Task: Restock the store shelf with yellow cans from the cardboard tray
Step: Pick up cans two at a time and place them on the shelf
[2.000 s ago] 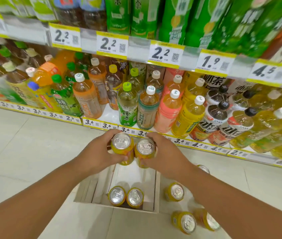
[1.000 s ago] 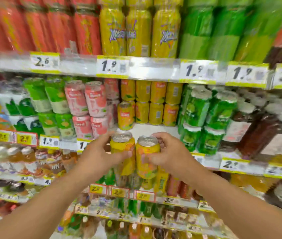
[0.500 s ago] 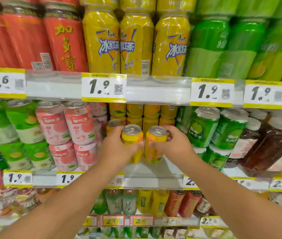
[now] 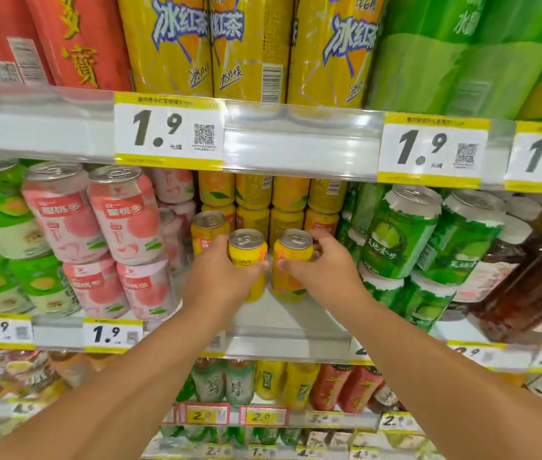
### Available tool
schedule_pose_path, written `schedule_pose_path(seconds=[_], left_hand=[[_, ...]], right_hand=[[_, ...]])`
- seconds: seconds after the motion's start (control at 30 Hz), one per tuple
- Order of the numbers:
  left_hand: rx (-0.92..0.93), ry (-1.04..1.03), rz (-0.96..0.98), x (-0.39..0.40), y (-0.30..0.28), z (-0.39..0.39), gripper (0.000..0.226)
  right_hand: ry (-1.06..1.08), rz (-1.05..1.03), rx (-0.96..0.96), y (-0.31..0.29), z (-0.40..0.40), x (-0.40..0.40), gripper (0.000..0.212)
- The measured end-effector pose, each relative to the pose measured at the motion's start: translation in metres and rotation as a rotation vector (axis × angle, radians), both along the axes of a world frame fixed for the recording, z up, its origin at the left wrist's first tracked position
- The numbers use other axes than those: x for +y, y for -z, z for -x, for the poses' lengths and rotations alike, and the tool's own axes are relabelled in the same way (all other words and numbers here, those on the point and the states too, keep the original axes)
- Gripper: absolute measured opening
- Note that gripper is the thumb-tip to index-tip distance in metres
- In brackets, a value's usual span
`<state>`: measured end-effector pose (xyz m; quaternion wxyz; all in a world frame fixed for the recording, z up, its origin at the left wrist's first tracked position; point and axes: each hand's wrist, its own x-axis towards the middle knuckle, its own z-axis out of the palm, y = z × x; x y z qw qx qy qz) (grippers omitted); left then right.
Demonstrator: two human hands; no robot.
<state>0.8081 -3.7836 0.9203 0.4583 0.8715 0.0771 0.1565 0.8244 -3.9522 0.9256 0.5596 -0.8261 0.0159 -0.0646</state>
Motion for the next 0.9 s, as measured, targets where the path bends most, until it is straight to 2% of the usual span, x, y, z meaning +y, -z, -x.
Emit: schedule_pose_path(seconds=[0.27,0.5,0.63,0.77,0.9], left_hand=[[-0.074,0.000,0.014,-0.006,0.006,-0.004,0.062],[-0.078,0.013,0.079,-0.003,0.013,0.010,0.048],[-0.002,-0.030,0.024,0.001,0.020,0.022,0.048],[0.062,-0.077,-0.076,0.000,0.025,0.027,0.056],[0.064,-0.092,-0.121,-0.002,0.028,0.023,0.044]], right_hand=[[-0.018,0.055,-0.058,0.006,-0.002,0.003,0.062],[-0.008,0.060,-0.019,0.015,0.015,-0.001,0.050],[0.056,0.109,0.033,0.020,0.025,-0.002,0.067],[0.046,0.160,0.038,0.030,0.028,-0.001,0.038],[0.096,0.211,0.020,0.043,0.021,0.005,0.033]])
